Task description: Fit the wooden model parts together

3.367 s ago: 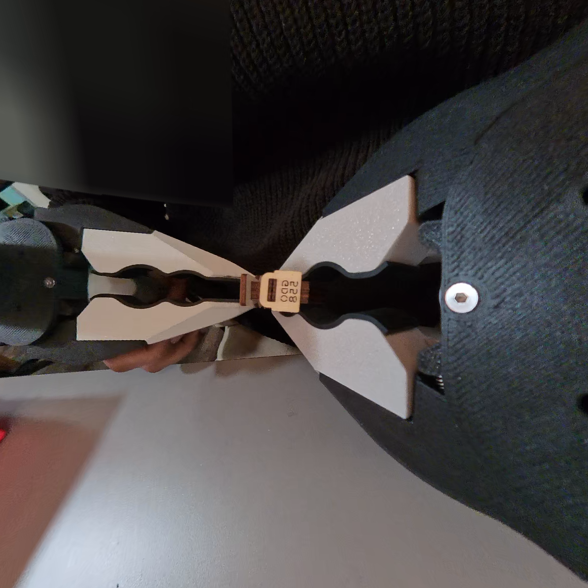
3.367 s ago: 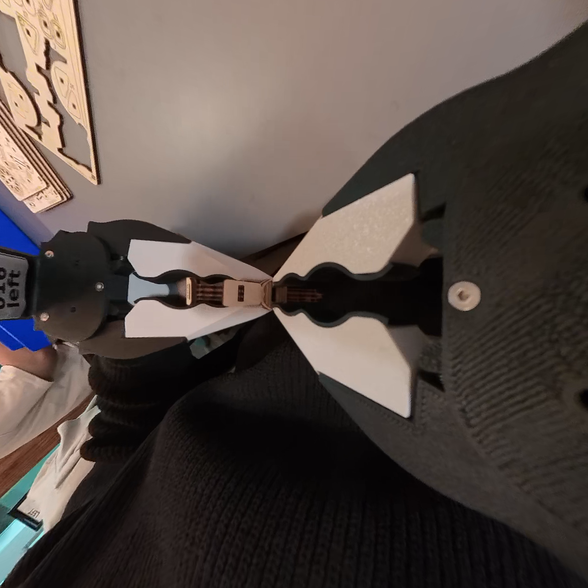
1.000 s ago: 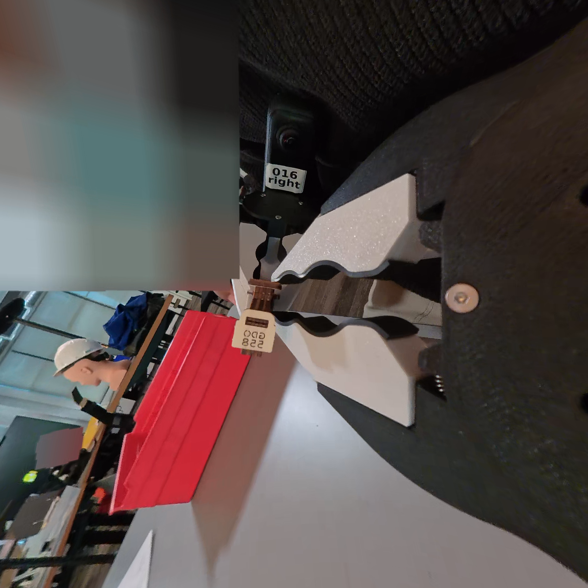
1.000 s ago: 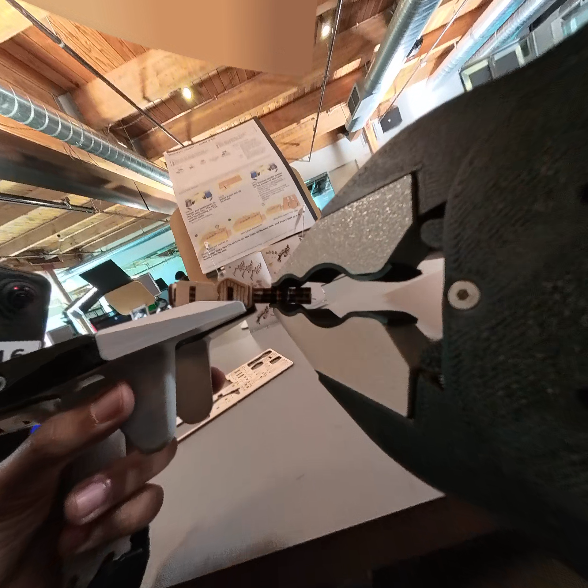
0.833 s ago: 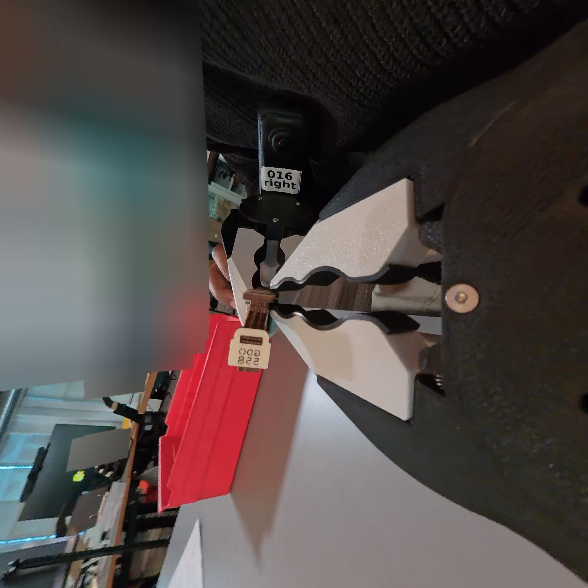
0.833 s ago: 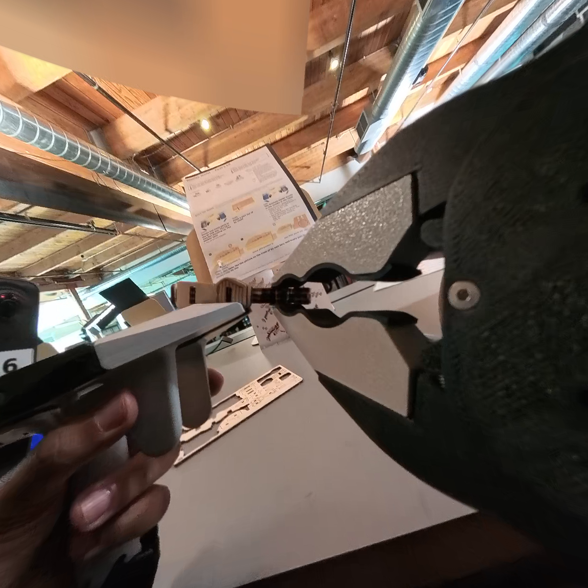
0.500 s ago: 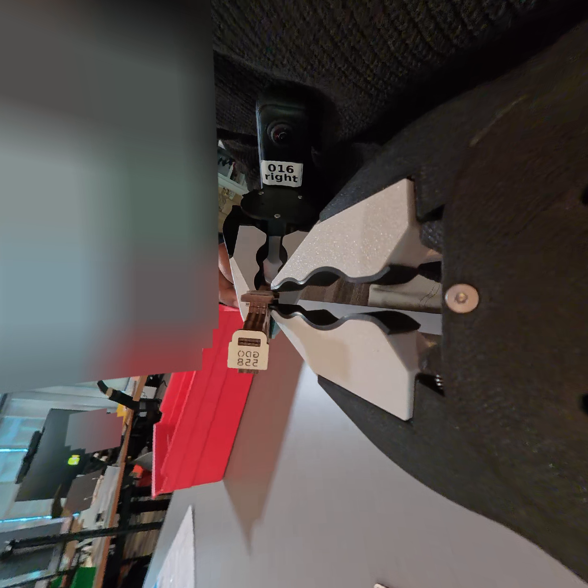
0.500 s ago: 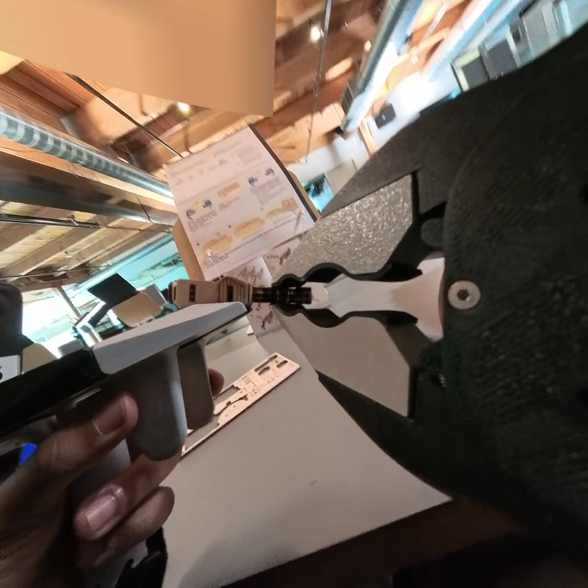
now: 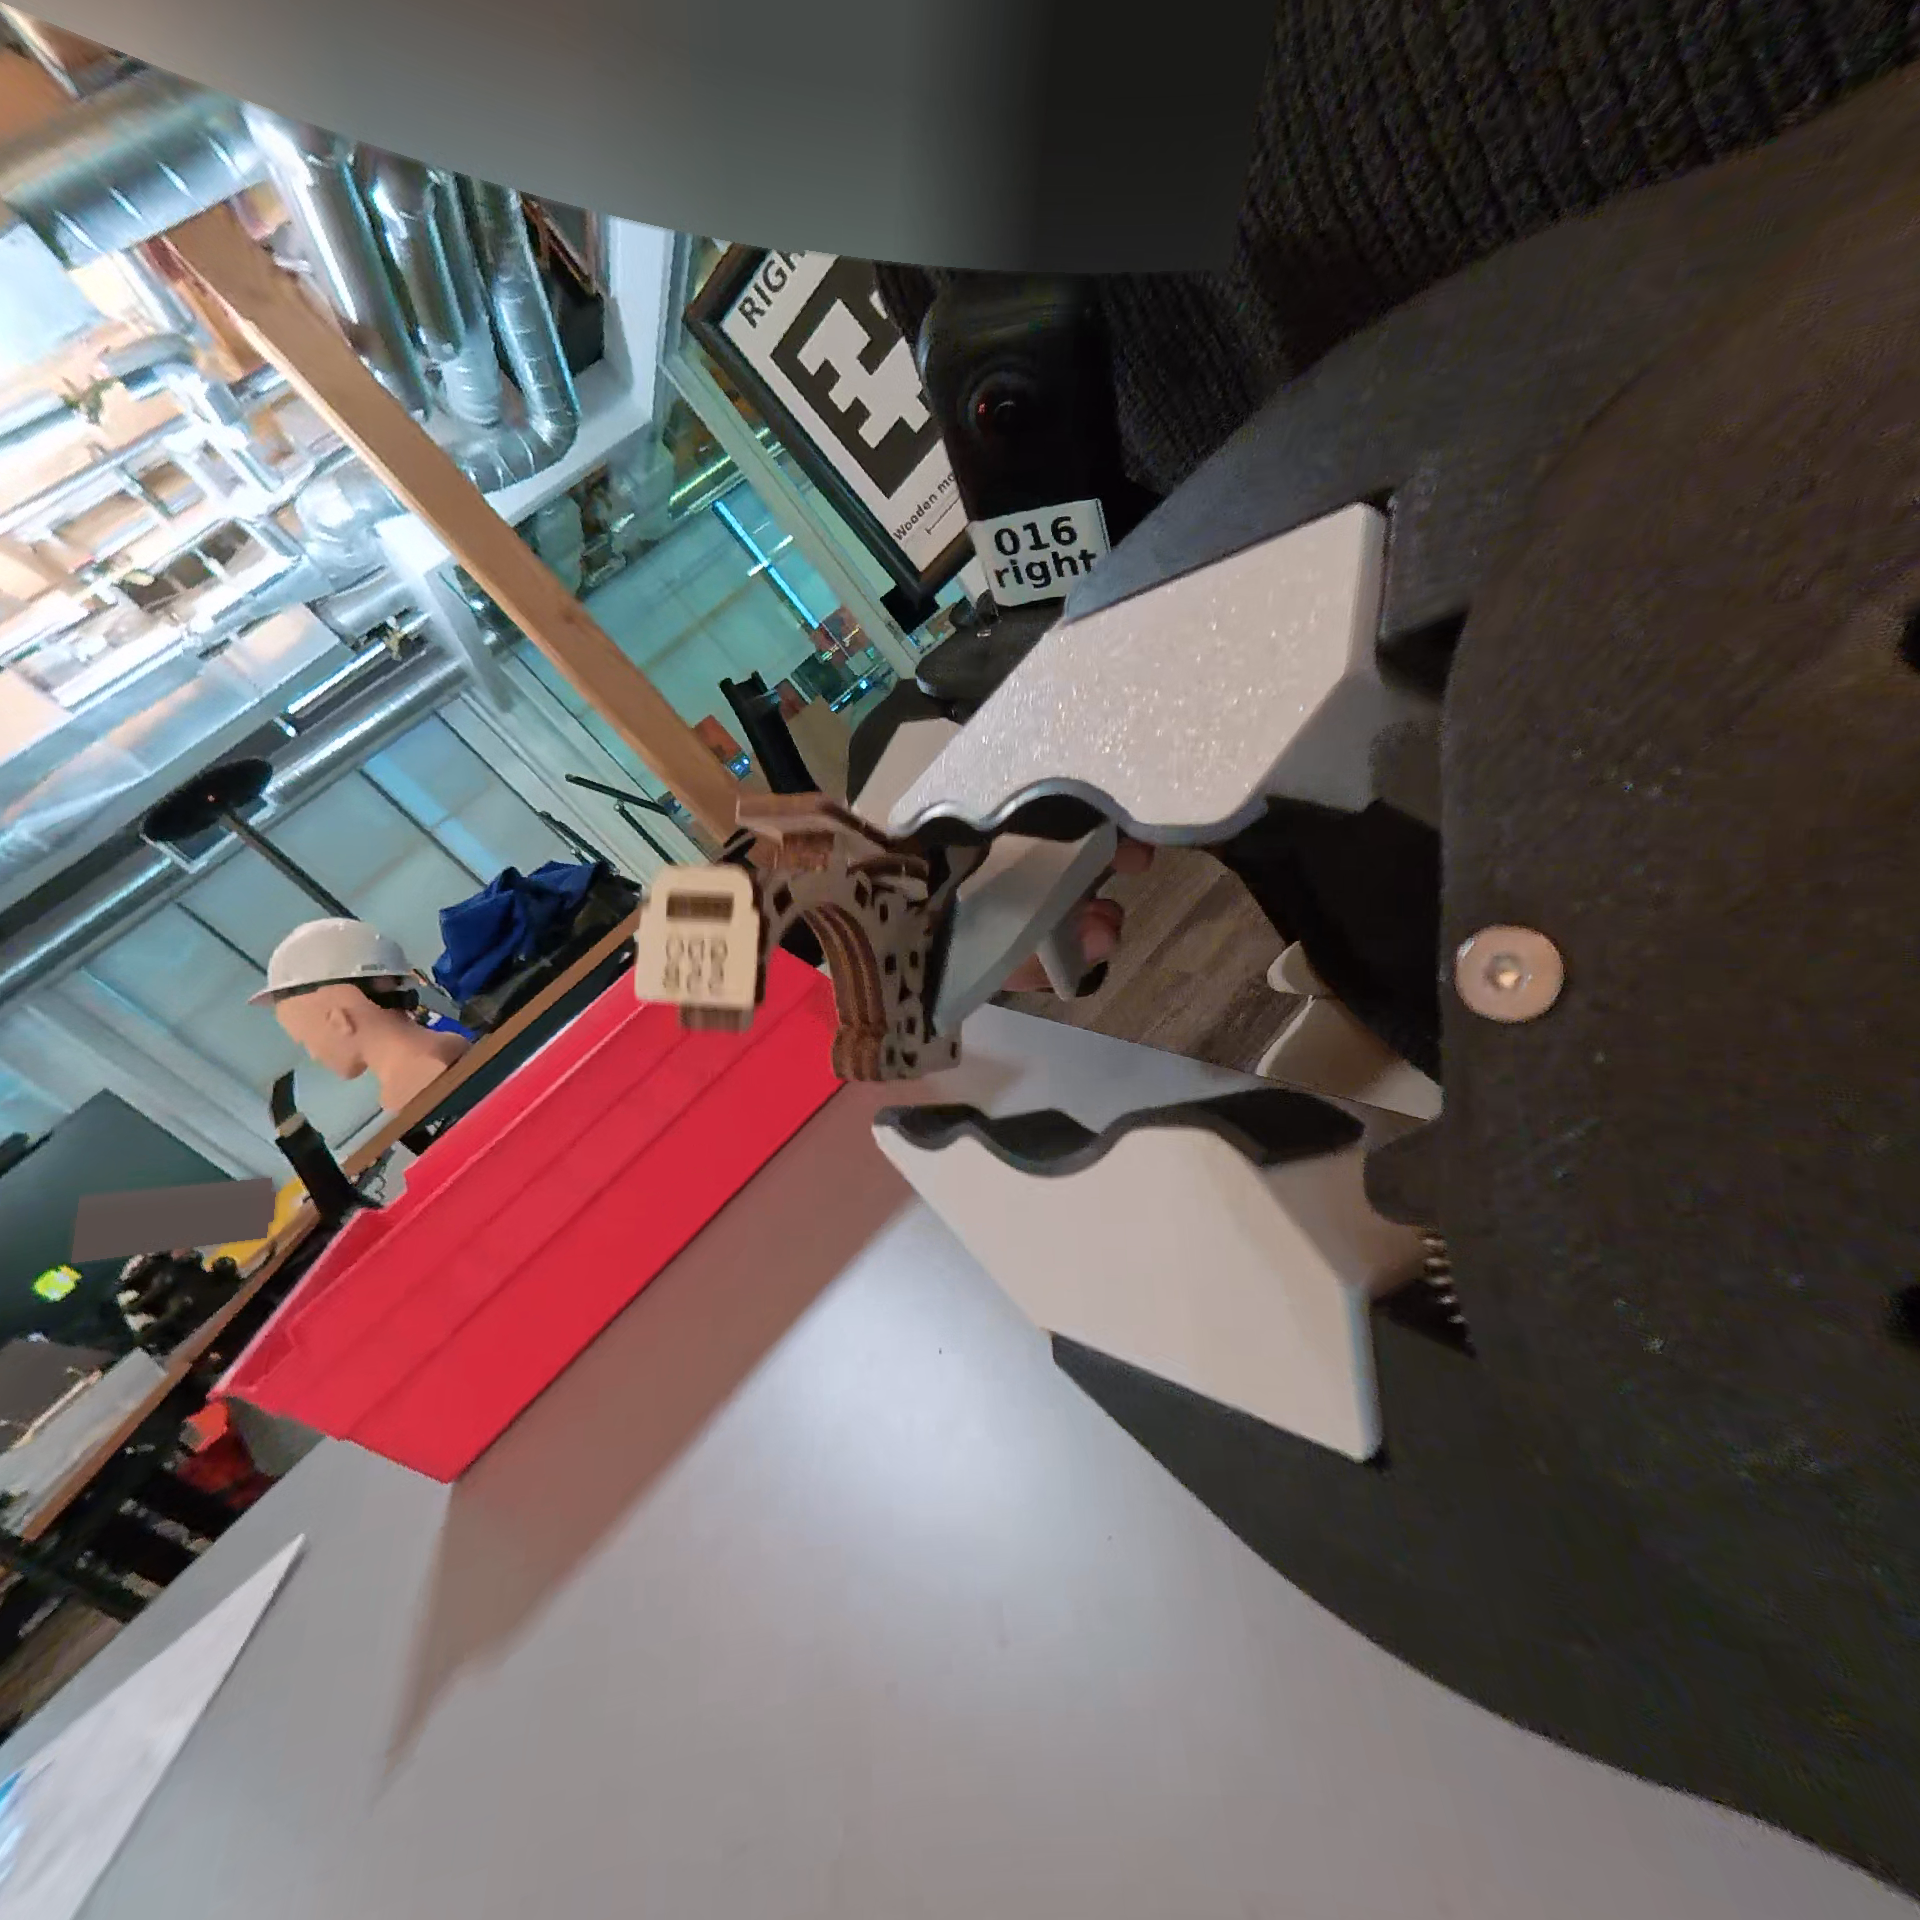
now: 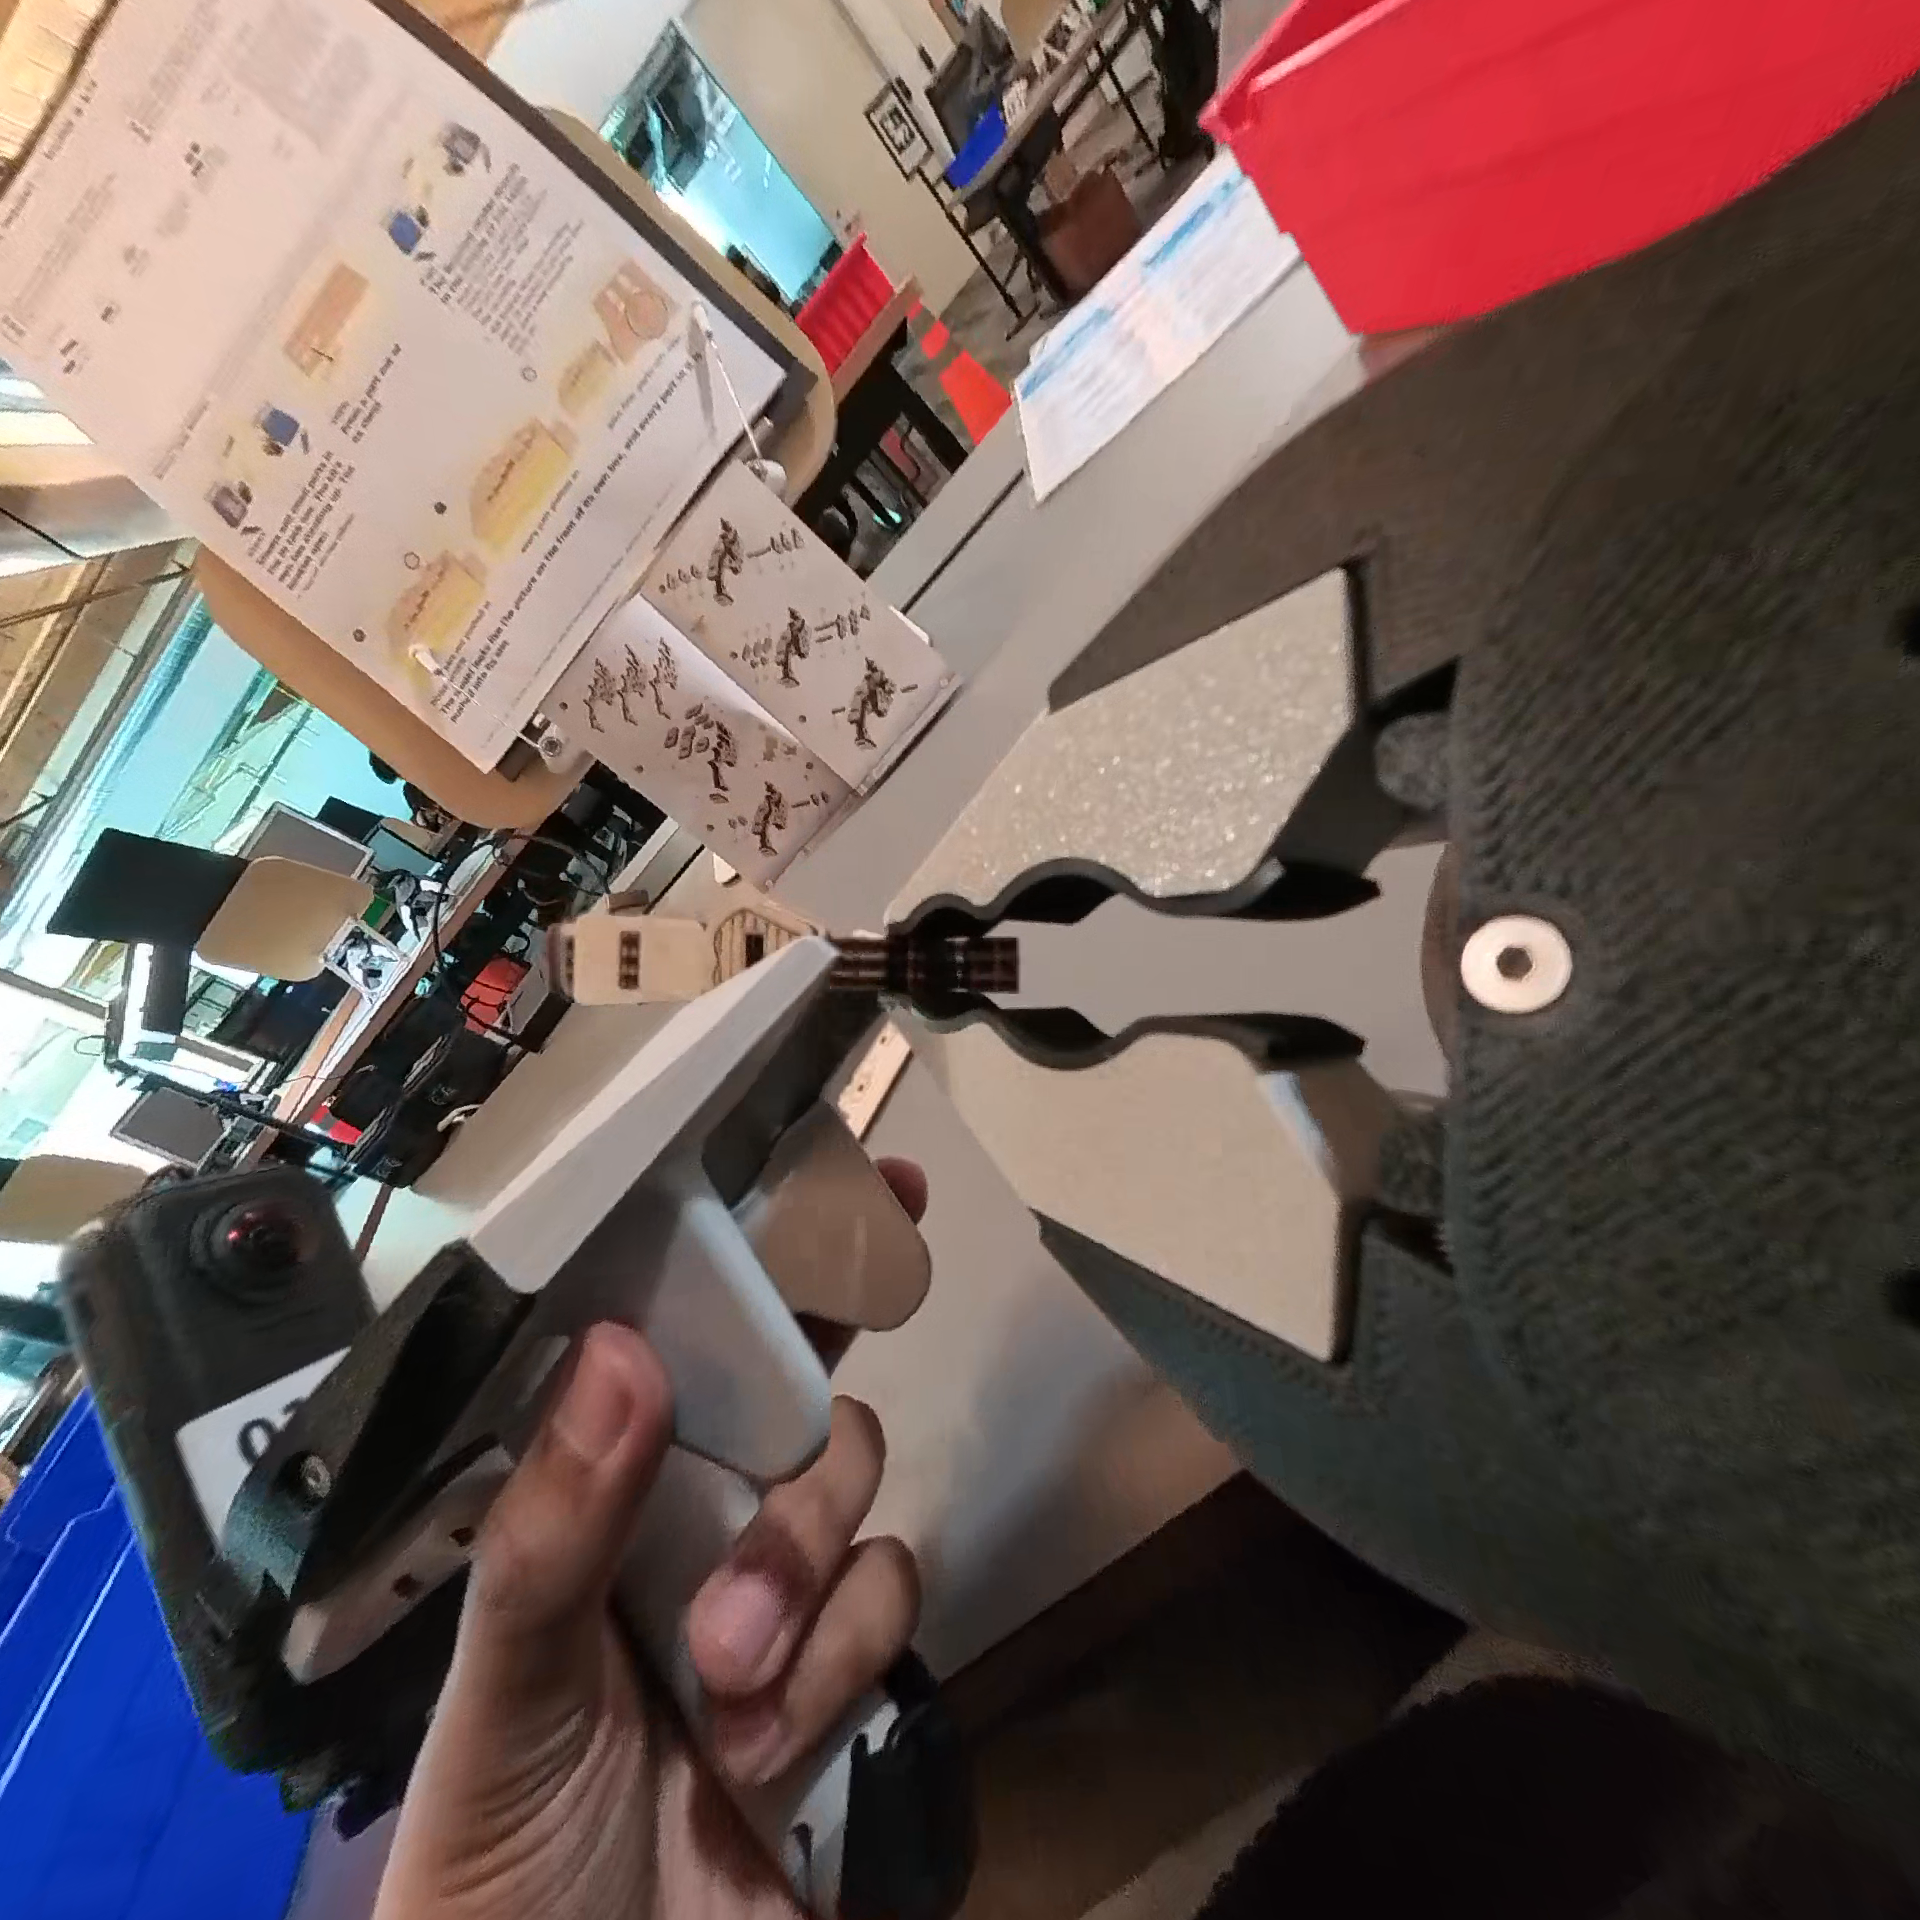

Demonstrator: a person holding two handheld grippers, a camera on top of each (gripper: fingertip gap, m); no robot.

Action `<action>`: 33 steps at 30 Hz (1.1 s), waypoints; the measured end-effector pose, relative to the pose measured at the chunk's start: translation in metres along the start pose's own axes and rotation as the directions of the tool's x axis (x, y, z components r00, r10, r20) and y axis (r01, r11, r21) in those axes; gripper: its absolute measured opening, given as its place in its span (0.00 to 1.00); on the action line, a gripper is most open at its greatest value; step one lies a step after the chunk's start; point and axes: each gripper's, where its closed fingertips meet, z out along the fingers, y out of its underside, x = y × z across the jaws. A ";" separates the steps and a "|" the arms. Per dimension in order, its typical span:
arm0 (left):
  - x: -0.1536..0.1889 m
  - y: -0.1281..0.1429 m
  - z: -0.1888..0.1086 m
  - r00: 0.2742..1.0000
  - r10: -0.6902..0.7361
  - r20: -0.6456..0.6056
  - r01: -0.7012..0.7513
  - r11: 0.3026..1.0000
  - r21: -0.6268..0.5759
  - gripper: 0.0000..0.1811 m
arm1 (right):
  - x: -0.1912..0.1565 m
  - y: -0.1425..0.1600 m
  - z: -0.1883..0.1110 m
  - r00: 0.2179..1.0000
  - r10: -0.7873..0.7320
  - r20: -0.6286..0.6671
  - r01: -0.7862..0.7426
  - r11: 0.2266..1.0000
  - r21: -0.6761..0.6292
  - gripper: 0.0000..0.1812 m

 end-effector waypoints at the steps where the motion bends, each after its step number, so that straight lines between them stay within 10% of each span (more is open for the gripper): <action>1: 0.001 -0.002 -0.001 1.000 0.018 0.002 -0.018 1.000 0.009 0.23 | -0.001 0.000 0.001 1.000 0.027 0.004 -0.027 1.000 -0.004 0.04; 12: 0.002 -0.006 -0.015 0.990 0.138 -0.040 -0.140 0.989 -0.044 0.22 | -0.020 -0.002 -0.005 0.889 0.355 0.289 -0.358 0.933 -0.045 0.29; 20: 0.003 0.031 -0.015 0.983 0.121 -0.139 -0.157 0.943 -0.292 0.22 | -0.014 -0.002 -0.021 0.337 0.788 0.515 -0.769 0.546 -0.332 0.27; 33: 0.007 0.044 -0.012 0.986 0.031 -0.164 -0.089 0.928 -0.362 0.22 | -0.032 -0.006 -0.034 0.077 0.818 0.571 -0.753 0.423 -0.505 0.12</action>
